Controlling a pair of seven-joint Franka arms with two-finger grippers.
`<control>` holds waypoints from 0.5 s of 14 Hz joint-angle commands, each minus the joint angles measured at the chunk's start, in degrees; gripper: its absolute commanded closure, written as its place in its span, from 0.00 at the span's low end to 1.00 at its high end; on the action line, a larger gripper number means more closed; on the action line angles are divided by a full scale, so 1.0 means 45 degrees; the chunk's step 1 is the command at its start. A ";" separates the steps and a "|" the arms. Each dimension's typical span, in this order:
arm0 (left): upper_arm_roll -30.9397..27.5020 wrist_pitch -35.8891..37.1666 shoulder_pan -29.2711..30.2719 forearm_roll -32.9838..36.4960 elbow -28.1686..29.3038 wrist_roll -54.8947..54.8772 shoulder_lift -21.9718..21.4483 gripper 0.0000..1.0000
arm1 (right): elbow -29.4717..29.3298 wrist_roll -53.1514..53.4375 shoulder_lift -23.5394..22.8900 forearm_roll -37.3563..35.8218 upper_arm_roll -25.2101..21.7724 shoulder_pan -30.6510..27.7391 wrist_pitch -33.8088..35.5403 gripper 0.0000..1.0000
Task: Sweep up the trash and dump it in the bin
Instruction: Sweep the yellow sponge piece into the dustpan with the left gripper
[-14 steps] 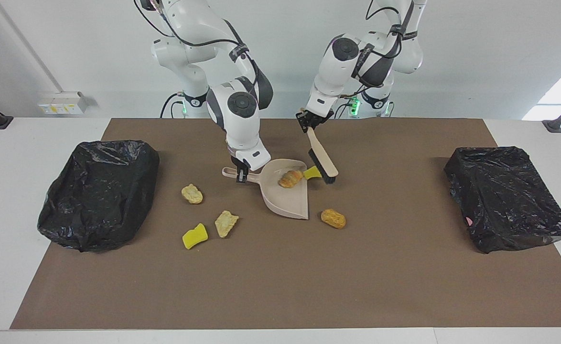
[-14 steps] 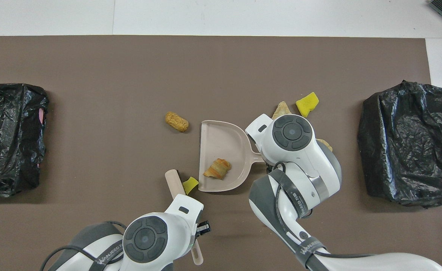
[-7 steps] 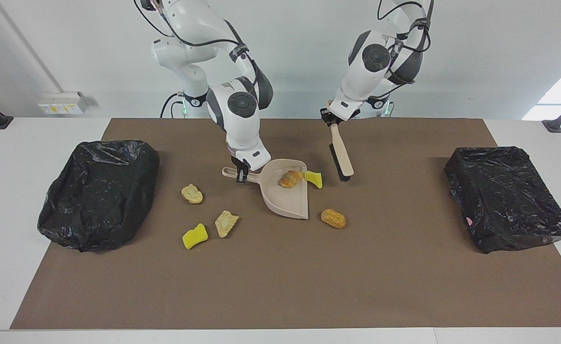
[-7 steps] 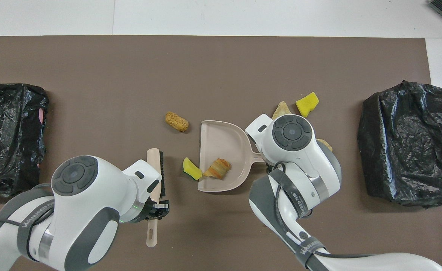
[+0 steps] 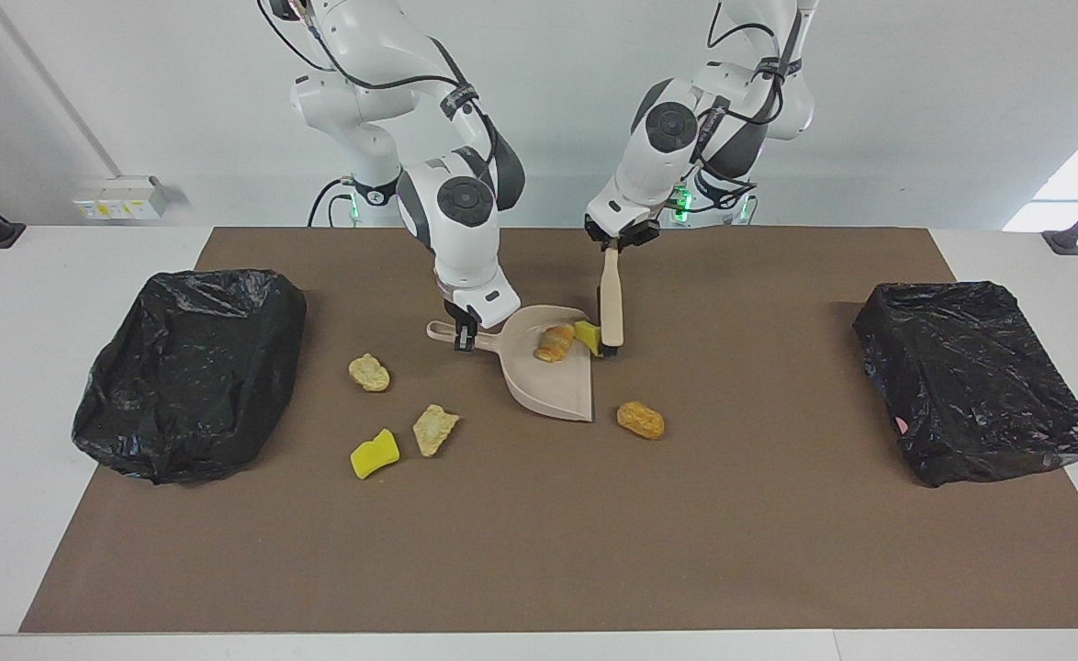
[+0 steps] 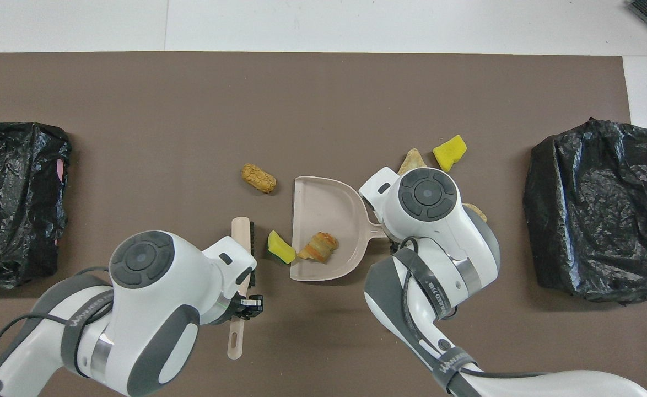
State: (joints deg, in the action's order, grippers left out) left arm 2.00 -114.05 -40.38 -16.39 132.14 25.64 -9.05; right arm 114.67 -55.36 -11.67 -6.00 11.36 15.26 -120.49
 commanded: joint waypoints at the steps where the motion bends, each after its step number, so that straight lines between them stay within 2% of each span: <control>1: -0.0152 -0.0184 -0.0460 -0.0458 -0.0320 -0.0052 -0.0195 1.00 | 0.0475 -0.0197 0.0288 -0.0133 0.0093 -0.0091 -0.0469 1.00; 4: -0.0326 0.0147 -0.0246 -0.0557 -0.0849 -0.0170 -0.0605 1.00 | 0.0534 -0.0177 0.0288 -0.0133 0.0093 -0.0091 -0.0567 1.00; 7: -0.0464 0.0285 0.0748 -0.0091 -0.1453 -0.0482 -0.0470 1.00 | 0.0534 -0.0178 0.0288 -0.0133 0.0093 -0.0111 -0.0567 1.00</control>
State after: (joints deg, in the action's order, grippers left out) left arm 0.18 -114.41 -39.76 -17.67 127.40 24.88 -10.96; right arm 115.09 -55.36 -11.66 -6.00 11.36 15.26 -121.29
